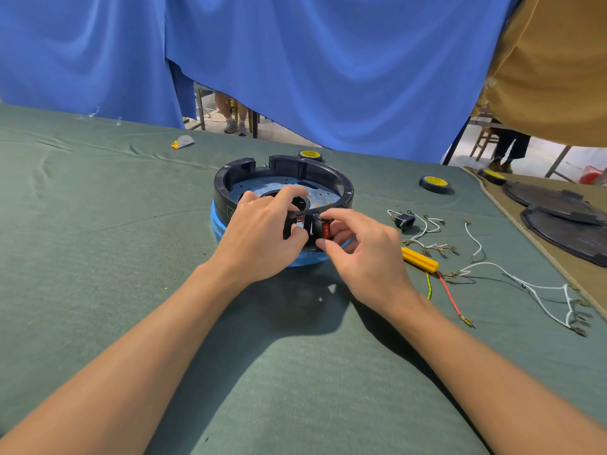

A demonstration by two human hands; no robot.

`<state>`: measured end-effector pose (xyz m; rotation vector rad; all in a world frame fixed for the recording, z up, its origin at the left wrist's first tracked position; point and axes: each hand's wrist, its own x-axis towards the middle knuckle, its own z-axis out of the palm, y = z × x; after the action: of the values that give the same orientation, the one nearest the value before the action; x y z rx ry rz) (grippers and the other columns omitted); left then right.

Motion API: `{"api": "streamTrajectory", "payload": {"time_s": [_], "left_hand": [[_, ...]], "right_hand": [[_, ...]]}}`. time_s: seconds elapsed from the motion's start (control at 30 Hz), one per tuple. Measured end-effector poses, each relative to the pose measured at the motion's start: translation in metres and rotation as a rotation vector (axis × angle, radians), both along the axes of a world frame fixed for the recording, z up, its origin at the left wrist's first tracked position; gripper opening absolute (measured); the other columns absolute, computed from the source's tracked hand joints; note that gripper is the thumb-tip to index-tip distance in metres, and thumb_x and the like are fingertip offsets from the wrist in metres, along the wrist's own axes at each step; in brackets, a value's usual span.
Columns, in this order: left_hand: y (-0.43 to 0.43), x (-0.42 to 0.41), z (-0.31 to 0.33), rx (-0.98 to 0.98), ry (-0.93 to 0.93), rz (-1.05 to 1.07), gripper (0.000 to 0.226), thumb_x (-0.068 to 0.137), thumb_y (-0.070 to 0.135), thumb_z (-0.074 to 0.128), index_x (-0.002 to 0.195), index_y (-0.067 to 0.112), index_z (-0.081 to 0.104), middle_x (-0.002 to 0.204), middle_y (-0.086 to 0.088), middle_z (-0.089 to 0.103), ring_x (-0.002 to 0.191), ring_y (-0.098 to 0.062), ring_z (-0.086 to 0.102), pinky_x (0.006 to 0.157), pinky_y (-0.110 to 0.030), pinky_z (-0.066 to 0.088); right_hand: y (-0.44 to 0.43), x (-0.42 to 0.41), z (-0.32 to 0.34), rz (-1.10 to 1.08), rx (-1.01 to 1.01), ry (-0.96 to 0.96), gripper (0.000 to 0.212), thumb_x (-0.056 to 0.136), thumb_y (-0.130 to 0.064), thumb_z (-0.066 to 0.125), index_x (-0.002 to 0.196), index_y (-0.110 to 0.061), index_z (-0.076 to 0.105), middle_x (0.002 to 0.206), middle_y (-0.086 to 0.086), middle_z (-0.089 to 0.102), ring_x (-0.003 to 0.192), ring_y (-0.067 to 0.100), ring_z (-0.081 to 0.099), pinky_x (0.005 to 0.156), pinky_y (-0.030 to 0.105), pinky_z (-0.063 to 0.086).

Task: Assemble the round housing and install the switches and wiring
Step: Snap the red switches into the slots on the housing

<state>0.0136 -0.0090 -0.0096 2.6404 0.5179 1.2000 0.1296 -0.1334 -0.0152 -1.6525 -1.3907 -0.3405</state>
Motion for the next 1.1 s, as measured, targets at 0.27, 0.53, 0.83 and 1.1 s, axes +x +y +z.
{"api": "streamTrajectory", "payload": {"time_s": [0.27,0.53,0.83,1.1], "left_hand": [[-0.0029,-0.0013,-0.0003,0.022,-0.018,0.006,0.037,0.079,0.022,0.051,0.112,0.009,0.065,0.092,-0.004,0.075,0.079,-0.022,0.062,0.085,-0.030,0.031],[-0.0025,-0.0017,0.0006,0.013,-0.021,0.000,0.034,0.082,0.021,0.054,0.111,0.007,0.067,0.096,-0.005,0.075,0.083,-0.024,0.065,0.086,-0.029,0.030],[-0.0025,-0.0001,0.0000,0.022,0.003,0.011,0.034,0.083,0.023,0.051,0.109,0.006,0.068,0.097,-0.006,0.074,0.085,-0.025,0.066,0.089,-0.033,0.032],[-0.0043,-0.0009,0.0004,0.033,0.006,0.010,0.034,0.083,0.023,0.051,0.108,0.007,0.068,0.094,-0.005,0.074,0.084,-0.024,0.066,0.088,-0.037,0.035]], "right_hand": [[0.0008,-0.0015,0.0024,-0.026,-0.002,-0.031,0.024,0.076,-0.010,0.080,0.099,-0.011,0.074,0.078,-0.002,0.072,0.065,0.011,0.064,0.067,0.030,0.056],[0.0073,-0.0032,0.0030,0.006,-0.041,-0.007,0.018,0.075,-0.009,0.079,0.092,-0.006,0.073,0.075,0.004,0.070,0.065,0.021,0.064,0.066,0.042,0.054],[0.0052,0.0016,0.0028,0.009,-0.059,-0.040,0.022,0.081,-0.009,0.076,0.102,-0.011,0.073,0.081,0.002,0.067,0.068,0.015,0.058,0.068,0.039,0.054],[0.0023,0.0000,0.0046,-0.017,-0.015,-0.069,0.027,0.084,-0.009,0.072,0.111,-0.008,0.073,0.089,0.007,0.074,0.075,0.017,0.067,0.074,0.037,0.057]]}}
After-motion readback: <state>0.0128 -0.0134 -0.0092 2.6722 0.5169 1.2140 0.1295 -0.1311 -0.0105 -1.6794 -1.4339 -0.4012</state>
